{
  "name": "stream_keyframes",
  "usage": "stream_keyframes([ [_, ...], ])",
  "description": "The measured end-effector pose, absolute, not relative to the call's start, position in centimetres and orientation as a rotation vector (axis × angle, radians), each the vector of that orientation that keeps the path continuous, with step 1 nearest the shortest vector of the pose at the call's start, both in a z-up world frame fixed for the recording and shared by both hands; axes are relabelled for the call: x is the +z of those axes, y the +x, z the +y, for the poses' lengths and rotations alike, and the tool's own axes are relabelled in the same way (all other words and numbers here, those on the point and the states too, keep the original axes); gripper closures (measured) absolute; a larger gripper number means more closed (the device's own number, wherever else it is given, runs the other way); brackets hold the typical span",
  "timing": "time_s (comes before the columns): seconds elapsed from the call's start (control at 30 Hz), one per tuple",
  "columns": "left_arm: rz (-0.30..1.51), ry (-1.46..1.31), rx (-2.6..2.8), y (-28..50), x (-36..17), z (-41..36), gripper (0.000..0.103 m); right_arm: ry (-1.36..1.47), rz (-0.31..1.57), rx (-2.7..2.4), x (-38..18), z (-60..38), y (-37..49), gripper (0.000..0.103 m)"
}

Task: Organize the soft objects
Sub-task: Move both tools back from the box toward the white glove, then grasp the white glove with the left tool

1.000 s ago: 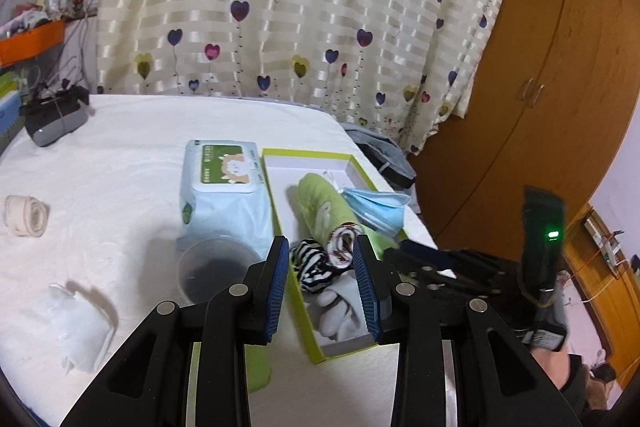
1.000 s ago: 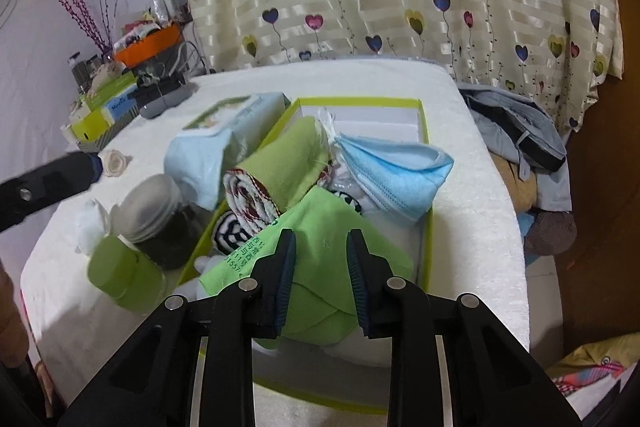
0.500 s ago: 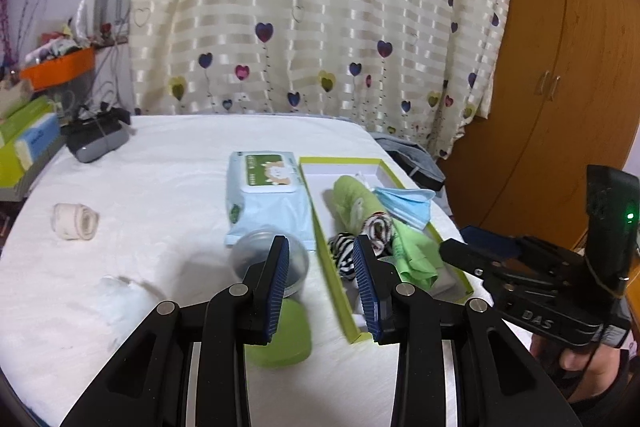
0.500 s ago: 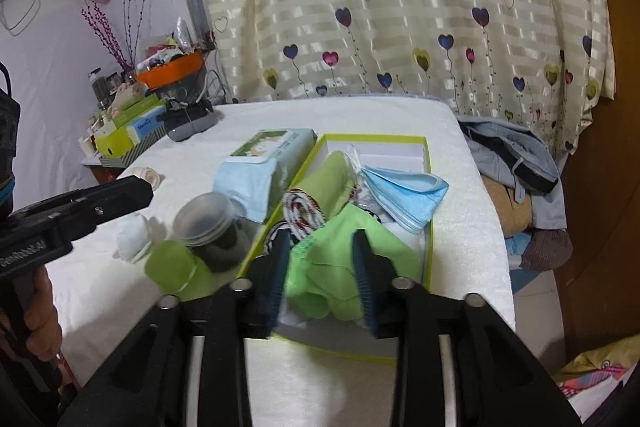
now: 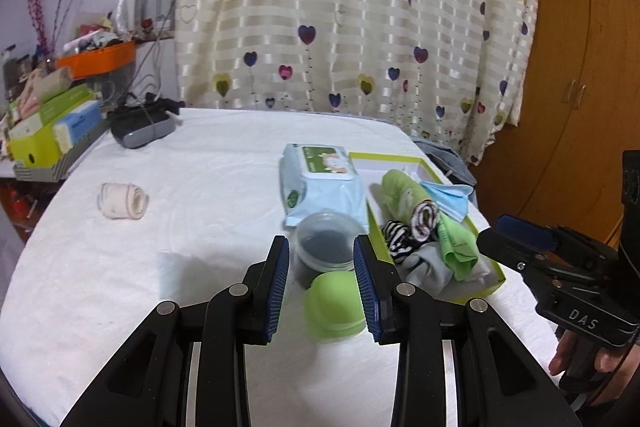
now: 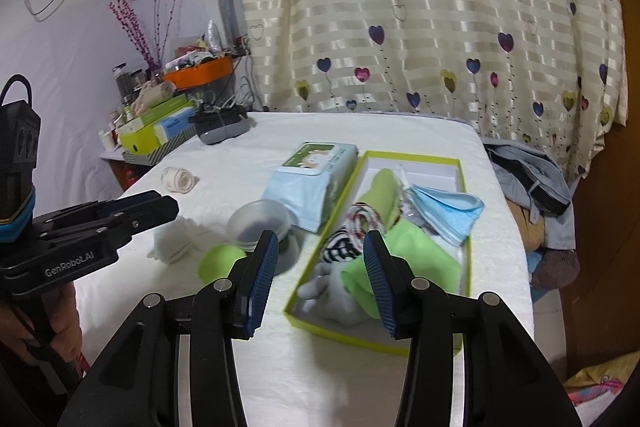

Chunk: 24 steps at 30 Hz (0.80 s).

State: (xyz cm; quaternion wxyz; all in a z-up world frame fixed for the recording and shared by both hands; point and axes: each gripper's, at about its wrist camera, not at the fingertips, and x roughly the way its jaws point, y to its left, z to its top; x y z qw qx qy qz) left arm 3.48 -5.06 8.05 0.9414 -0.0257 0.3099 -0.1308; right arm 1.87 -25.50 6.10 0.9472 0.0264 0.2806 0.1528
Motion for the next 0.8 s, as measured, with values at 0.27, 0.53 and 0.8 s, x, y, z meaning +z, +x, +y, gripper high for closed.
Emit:
stream_keyframes([
  [0.27, 0.647, -0.074, -0.221, 3.2, 7.3, -3.0, 0.071, 0.027, 0.563, 0.366, 6.5, -23.3, 1.2, 0.057],
  [0.53, 0.669, -0.090, -0.175, 3.4, 6.3, -1.1, 0.071, -0.006, 0.582, 0.411, 6.3, -21.1, 1.1, 0.057],
  [0.8, 0.683, -0.105, -0.151, 3.6, 5.5, 0.5, 0.071, -0.028, 0.592, 0.444, 6.2, -19.3, 1.4, 0.057],
])
